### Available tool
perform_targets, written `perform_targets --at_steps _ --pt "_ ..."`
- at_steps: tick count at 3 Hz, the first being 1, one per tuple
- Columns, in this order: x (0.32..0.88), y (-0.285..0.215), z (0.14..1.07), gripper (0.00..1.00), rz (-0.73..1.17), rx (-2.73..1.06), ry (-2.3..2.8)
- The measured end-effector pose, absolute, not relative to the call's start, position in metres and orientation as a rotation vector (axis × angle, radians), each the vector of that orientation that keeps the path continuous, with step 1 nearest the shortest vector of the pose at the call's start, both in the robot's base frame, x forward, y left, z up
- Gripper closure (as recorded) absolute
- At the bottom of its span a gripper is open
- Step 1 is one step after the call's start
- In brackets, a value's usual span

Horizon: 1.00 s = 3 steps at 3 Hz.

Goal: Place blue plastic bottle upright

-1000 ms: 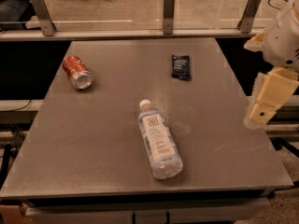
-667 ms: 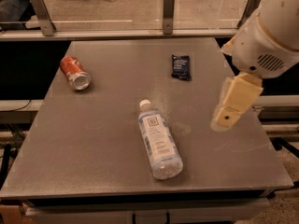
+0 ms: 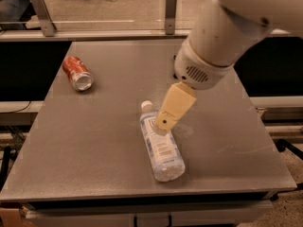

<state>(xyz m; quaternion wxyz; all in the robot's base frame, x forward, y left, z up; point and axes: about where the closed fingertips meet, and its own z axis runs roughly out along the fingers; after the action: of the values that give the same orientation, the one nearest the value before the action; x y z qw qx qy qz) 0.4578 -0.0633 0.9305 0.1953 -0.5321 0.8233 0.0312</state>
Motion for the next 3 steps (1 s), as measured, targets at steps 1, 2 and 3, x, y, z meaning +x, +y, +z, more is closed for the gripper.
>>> perform_targets --at_steps 1,2,3 --pt "0.462 -0.043 0.898 0.0 0.131 -1.393 2.455" --pt "0.458 -0.023 0.874 0.0 0.204 -1.247 2.598" --pt "0.453 -0.01 0.857 0.0 0.24 -1.081 2.714"
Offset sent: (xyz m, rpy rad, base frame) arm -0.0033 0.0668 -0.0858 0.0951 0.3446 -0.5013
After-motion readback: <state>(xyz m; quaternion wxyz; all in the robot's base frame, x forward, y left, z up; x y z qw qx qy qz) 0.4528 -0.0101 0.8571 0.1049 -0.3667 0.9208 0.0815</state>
